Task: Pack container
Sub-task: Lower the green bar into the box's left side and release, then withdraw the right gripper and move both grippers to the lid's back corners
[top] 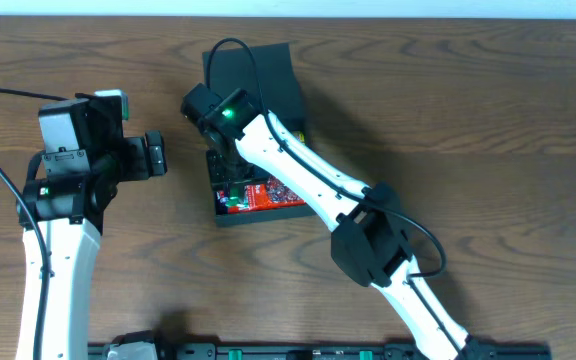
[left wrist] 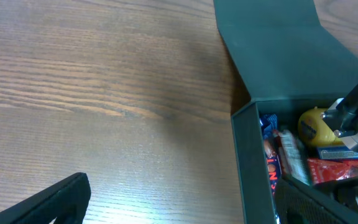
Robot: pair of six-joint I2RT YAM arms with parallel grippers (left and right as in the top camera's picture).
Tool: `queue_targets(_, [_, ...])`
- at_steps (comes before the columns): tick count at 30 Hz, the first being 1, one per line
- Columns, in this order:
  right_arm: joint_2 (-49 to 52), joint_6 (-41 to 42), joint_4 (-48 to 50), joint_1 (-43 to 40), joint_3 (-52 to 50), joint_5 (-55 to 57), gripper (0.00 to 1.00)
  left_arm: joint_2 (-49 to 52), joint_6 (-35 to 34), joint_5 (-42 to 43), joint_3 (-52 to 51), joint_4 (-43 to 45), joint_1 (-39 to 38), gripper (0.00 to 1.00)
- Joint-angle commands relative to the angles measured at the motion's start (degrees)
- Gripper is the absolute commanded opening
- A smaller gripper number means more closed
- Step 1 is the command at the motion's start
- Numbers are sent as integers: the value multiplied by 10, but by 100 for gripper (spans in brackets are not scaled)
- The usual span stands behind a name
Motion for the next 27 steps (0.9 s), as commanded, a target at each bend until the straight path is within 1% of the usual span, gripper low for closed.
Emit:
queue_targets(1, [0, 5, 0, 3, -2, 8, 65, -5, -4, -6, 16, -2, 2, 95])
queue_targets(6, [-2, 5, -14, -11, 15, -2, 65, -5, -4, -6, 16, -2, 2, 95])
queue_targets(10, [-15, -1, -40, -36, 56, -3, 63, -5, -5, 5, 16, -1, 2, 95])
queue_targets(15, [-54, -49, -42, -80, 104, -2, 52, -4, -4, 47, 16, 3, 2, 95])
queue_targets(18, [-83, -63, -38, -115, 110, 27, 49, 3, -4, 90, 13, 11, 1, 96])
queue_targets(19, [-90, -69, -39, -127, 110, 41, 46, 9, -4, 111, 12, 15, 1, 100])
queue_targets(21, [-99, -86, -39, -151, 110, 64, 45, 25, -5, 146, 11, 18, 1, 75])
queue_targets(22, [-100, -100, -39, -165, 110, 72, 45, 38, -5, 160, 11, 17, 1, 60])
queue_targets(23, [-100, -113, -40, -176, 110, 78, 45, 50, -5, 167, 11, 17, 1, 42])
queue_targets(24, [-98, -125, -41, -189, 107, 81, 41, 64, -7, 169, 11, 17, 1, 25])
queue_targets(25, [-97, -129, -41, -199, 102, 82, 37, 79, -12, 168, 11, 18, 1, 12])
queue_targets(26, [-95, -132, -39, -208, 96, 83, 27, 96, -14, 168, 11, 18, 1, 6])
queue_targets(27, [-94, -135, -36, -216, 88, 87, 16, 111, -19, 168, 11, 21, 1, 5])
